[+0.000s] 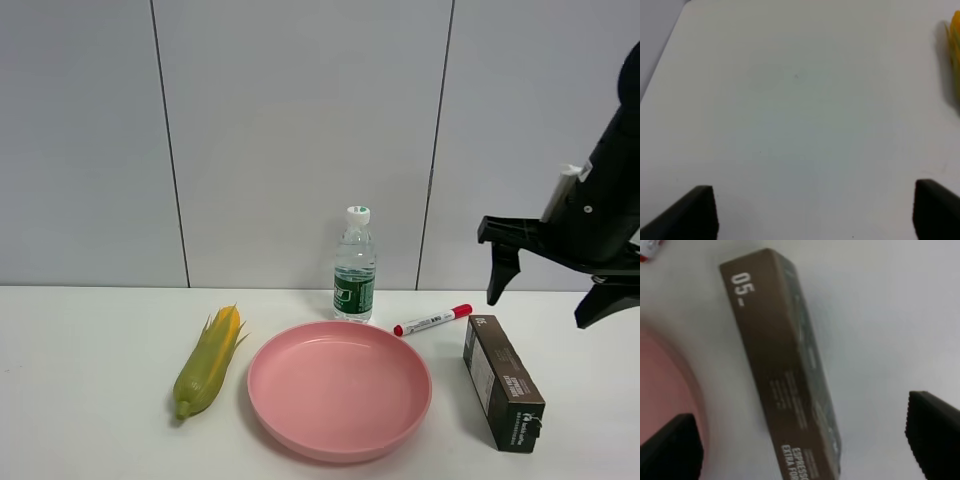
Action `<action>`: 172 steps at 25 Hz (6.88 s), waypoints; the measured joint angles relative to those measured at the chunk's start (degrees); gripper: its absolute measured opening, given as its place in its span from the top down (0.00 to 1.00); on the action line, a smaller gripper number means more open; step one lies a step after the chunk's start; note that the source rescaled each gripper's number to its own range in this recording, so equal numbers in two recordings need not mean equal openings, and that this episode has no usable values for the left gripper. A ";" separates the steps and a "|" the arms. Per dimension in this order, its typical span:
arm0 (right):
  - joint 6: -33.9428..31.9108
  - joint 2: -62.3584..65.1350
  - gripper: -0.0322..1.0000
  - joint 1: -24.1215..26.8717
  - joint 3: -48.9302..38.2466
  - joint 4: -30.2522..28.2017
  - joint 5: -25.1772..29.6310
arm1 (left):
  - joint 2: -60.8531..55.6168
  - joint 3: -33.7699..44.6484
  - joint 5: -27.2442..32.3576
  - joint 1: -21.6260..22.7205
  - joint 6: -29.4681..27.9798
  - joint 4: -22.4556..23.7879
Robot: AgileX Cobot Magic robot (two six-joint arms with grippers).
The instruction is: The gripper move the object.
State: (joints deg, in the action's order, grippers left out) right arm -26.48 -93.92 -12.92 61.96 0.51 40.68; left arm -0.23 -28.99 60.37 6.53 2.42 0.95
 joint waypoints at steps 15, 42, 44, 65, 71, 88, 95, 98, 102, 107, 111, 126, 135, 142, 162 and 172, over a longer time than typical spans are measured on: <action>-3.56 -12.48 0.12 -1.92 6.50 -3.85 1.28 | 0.00 0.00 0.00 0.00 0.00 0.00; 8.10 -22.23 0.96 -3.25 6.50 -3.22 -2.89 | 0.00 0.00 -0.01 0.00 0.00 0.00; 10.45 -21.51 0.96 -3.25 6.50 -3.08 -1.64 | 0.00 0.00 -0.01 0.00 0.00 0.00; 61.02 -6.93 0.96 -28.92 30.02 11.90 22.22 | 0.00 0.00 -0.01 0.00 0.00 0.10; 60.06 -21.70 0.96 -33.34 44.22 5.90 28.55 | 0.00 0.00 -0.01 0.00 0.00 0.10; 65.44 -30.81 0.96 -40.72 50.56 10.89 28.71 | 0.00 0.00 -0.01 0.00 0.00 0.10; 68.86 -37.54 0.96 -42.55 50.56 10.97 28.07 | 0.00 0.00 -0.01 0.00 0.00 0.10; 70.98 -39.45 0.96 -43.22 50.56 11.02 27.36 | 0.00 0.00 -0.01 0.00 0.00 0.10; 71.40 -40.61 0.96 -43.22 50.56 9.94 23.74 | 0.00 0.00 -0.01 0.00 0.00 0.10; 69.94 -41.32 0.96 -43.22 50.56 9.48 17.84 | 0.00 0.00 -0.01 0.00 0.00 0.10; 67.61 -42.97 0.96 -43.22 50.56 7.08 18.11 | 0.00 0.00 -0.01 0.00 0.00 0.10; 62.62 -44.22 0.96 -43.22 50.56 4.53 16.22 | 0.00 0.00 -0.01 0.00 0.00 0.10; 60.76 -44.22 0.49 -43.22 50.56 3.98 16.63 | 0.00 0.00 -0.01 0.00 0.00 0.10; 57.03 -42.36 0.22 -43.22 50.56 3.26 17.81 | 0.00 0.00 -0.01 0.00 0.00 0.10; 32.15 -16.13 0.21 -33.59 50.56 -14.02 28.58 | 0.00 0.00 -0.01 0.00 0.00 0.10; 28.45 -3.79 0.21 -22.23 32.77 -10.47 25.74 | 0.00 0.00 -0.01 0.00 0.00 0.10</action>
State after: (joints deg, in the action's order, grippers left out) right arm 1.97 -97.71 -35.15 94.73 -9.97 66.42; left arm -0.23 -28.99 60.35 6.53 2.42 1.06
